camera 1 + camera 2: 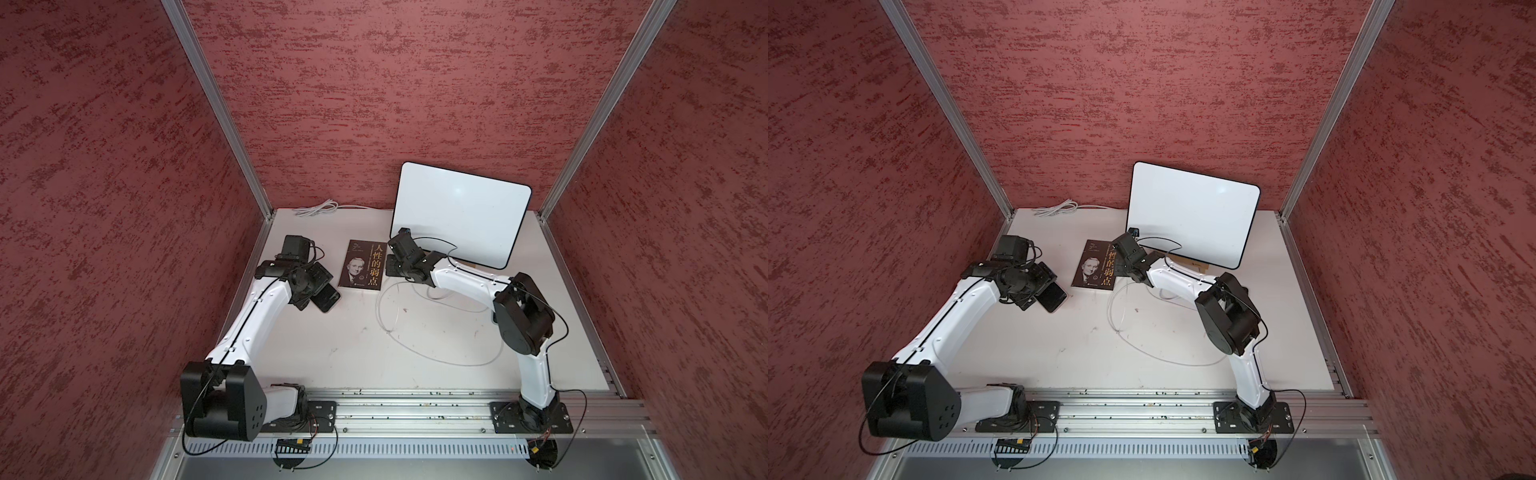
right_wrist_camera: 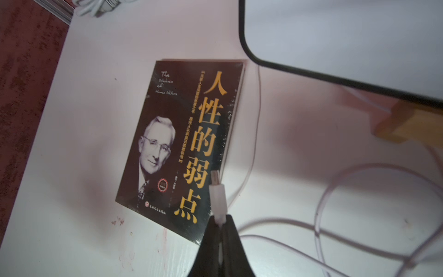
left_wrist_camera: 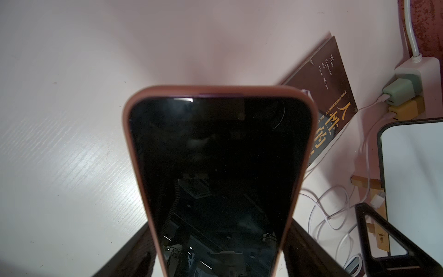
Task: Unplug the charging cable from the phone
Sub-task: Remove the charging cable from the phone.
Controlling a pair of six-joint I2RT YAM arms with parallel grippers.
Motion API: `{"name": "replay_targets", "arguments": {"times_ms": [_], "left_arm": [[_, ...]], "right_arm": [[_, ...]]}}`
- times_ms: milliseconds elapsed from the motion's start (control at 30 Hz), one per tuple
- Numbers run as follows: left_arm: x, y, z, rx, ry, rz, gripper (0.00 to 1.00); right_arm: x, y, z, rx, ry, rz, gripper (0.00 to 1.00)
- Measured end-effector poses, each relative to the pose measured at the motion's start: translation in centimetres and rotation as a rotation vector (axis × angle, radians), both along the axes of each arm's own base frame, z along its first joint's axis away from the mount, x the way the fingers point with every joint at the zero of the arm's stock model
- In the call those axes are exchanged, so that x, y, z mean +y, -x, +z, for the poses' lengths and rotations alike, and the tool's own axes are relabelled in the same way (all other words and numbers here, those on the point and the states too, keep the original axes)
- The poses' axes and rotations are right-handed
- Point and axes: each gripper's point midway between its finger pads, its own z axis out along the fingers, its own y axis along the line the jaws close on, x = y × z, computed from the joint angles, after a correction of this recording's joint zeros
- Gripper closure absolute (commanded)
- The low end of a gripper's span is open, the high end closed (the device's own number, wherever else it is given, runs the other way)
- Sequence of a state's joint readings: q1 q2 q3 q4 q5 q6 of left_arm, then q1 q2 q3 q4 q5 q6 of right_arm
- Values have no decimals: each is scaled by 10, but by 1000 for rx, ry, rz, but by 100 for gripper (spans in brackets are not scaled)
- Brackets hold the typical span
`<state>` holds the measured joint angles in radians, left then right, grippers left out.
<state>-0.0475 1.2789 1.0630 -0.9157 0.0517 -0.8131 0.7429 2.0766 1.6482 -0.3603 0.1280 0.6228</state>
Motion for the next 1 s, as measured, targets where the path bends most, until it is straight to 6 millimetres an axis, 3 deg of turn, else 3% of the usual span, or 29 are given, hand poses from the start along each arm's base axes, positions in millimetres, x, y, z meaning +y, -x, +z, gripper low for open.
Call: {"name": "replay_targets", "arguments": {"times_ms": [133, 267, 467, 600, 633, 667, 700, 767, 933, 1000], "left_arm": [[7, 5, 2, -14, 2, 23, 39], [10, 8, 1, -12, 3, 31, 38], [11, 11, -2, -4, 12, 31, 38], [14, 11, -2, -4, 13, 38, 38], [16, 11, -2, -7, 12, 40, 38], [17, 11, -1, -10, 12, 43, 39], [18, 11, 0, -14, 12, 46, 38], [19, 12, 2, -22, 11, 50, 38], [19, 12, 2, -23, 9, 46, 39], [19, 12, 1, -20, 9, 46, 38]], "right_arm": [[25, -26, 30, -73, -38, 23, 100], [49, -50, 47, -128, -61, 57, 100], [78, -79, 46, -162, -77, 91, 100], [86, -90, 39, -170, -74, 91, 100], [86, -91, 36, -167, -68, 88, 96], [85, -91, 33, -162, -60, 85, 83], [84, -91, 29, -155, -51, 85, 60], [82, -91, 23, -147, -31, 83, 39], [76, -89, 16, -137, 17, 96, 17], [75, -87, 14, -135, 32, 106, 13]]}}
